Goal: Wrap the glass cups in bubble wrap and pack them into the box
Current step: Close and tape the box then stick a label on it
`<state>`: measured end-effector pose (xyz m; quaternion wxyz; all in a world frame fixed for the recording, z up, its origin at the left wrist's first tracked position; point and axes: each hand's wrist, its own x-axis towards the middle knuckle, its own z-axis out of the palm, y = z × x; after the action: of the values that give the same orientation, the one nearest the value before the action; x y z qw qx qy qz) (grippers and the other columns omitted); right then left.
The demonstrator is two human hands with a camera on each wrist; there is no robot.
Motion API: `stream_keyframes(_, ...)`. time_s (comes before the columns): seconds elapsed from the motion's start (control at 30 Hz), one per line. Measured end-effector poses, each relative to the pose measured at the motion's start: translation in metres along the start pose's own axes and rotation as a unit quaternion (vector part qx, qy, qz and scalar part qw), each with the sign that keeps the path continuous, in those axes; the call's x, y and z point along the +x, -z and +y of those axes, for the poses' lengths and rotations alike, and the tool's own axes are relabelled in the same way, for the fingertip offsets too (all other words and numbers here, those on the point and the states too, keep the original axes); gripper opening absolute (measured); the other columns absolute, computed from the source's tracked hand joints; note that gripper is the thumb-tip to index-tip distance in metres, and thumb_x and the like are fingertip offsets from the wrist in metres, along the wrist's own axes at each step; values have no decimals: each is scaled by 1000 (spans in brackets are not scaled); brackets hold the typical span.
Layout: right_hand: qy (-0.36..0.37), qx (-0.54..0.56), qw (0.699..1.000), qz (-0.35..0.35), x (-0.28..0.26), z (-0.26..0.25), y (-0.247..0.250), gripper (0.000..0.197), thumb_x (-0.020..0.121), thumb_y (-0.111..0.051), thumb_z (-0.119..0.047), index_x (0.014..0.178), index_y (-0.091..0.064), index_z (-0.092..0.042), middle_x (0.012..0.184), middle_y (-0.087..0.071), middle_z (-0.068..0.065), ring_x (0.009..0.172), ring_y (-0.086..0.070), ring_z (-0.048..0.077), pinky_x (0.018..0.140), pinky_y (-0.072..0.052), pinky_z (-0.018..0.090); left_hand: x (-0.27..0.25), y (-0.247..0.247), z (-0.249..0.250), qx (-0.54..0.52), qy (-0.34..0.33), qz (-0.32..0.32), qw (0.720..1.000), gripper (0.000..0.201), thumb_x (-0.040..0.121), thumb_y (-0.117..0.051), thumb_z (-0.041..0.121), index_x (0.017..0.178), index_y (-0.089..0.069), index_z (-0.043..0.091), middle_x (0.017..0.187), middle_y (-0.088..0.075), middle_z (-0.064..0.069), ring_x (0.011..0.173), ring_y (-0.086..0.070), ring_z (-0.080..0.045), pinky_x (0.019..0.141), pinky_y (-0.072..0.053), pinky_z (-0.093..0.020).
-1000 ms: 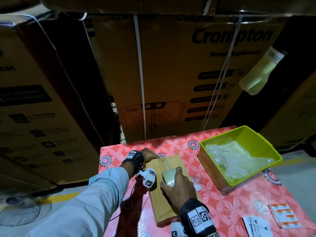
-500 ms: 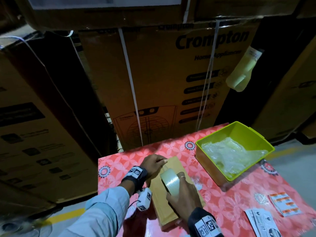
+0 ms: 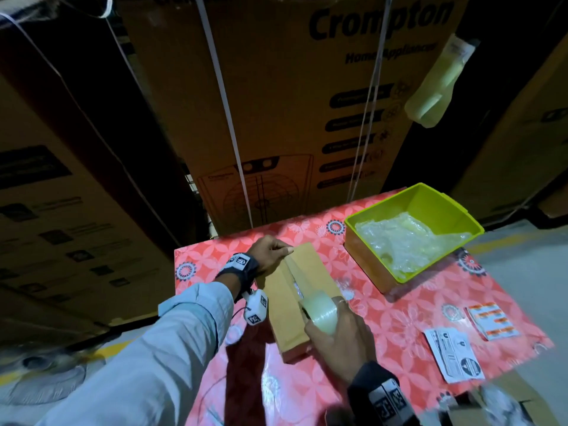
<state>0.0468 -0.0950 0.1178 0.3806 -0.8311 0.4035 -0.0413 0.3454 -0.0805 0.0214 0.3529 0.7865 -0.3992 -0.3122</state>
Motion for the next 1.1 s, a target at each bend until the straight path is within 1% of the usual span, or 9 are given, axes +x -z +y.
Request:
stream_keyframes(0.13, -14, -27, 999, -14, -11, 6, 2, 67, 75, -59, -63, 131, -53, -26, 108, -72, -3, 97, -67, 22, 78, -52, 31, 1, -1, -2, 0, 8, 11, 1000, 49, 102, -63, 38, 81, -66, -7, 58, -46, -2, 51, -37, -16, 49, -32, -26)
stream_keyframes(0.2, -22, -50, 998, -30, -18, 12, 3, 77, 75, -54, -71, 136, -49, -25, 113, -72, -1, 102, -67, 24, 82, -50, 33, 2, -2, -3, 2, 10, 13, 1000, 49, 101, -64, 38, 88, -68, -9, 59, -46, -1, 50, -36, -15, 48, -31, -25)
stream_keyframes(0.3, -49, -74, 995, -45, -26, 25, -4, 76, 79, -60, -69, 139, -48, -24, 124, -68, 3, 115, -63, 29, 90, -48, 36, 4, -1, -6, 2, 13, 18, 1000, 47, 100, -66, 39, 88, -71, -6, 61, -48, 0, 51, -37, -15, 49, -32, -26)
stream_keyframes(0.53, -87, -89, 990, -64, -25, 54, -35, 66, 83, -62, -61, 132, -46, -19, 121, -67, 9, 114, -62, 33, 92, -48, 39, 6, -2, -12, 11, 14, 9, 1000, 49, 100, -65, 41, 83, -70, -5, 63, -54, -3, 54, -43, -17, 51, -38, -30)
stream_keyframes(0.7, -95, -62, 992, -62, -20, 69, -50, 61, 80, -61, -60, 126, -50, -21, 112, -71, 7, 107, -67, 32, 88, -51, 37, 10, -1, -18, 30, 15, 9, 999, 45, 99, -65, 47, 81, -75, 7, 68, -62, -2, 58, -50, -16, 56, -44, -33)
stream_keyframes(0.83, -93, -59, 992, -57, -12, 72, -54, 59, 80, -59, -65, 119, -49, -22, 110, -70, 5, 104, -66, 32, 84, -52, 37, 5, -1, -7, 65, 38, 1, 997, 55, 103, -56, 50, 69, -64, 8, 59, -56, 0, 52, -48, -17, 55, -40, -33)
stream_keyframes(0.93, -85, -36, 995, -48, -5, 80, -57, 62, 70, -54, -73, 109, -48, -25, 99, -71, 2, 90, -69, 29, 76, -57, 41, -5, -3, -1, 192, 58, -26, 979, 53, 105, -34, 64, 76, -56, 25, 77, -63, 3, 73, -58, -21, 70, -44, -35)
stream_keyframes(1.03, -74, -32, 995, -52, 7, 88, -57, 66, 67, -55, -72, 112, -49, -24, 100, -70, 5, 91, -69, 32, 75, -57, 42, -14, 2, -2, 218, 78, -41, 972, 69, 97, -24, 80, 101, -66, 25, 106, -69, -2, 95, -62, -25, 90, -48, -40)
stream_keyframes(1.1, -64, -35, 995, -62, 14, 91, -56, 65, 67, -59, -69, 114, -51, -24, 101, -70, 5, 91, -69, 31, 75, -57, 41, -16, 7, -3, 216, 100, -47, 970, 87, 86, -21, 91, 111, -67, 21, 115, -70, -5, 102, -63, -26, 94, -48, -39)
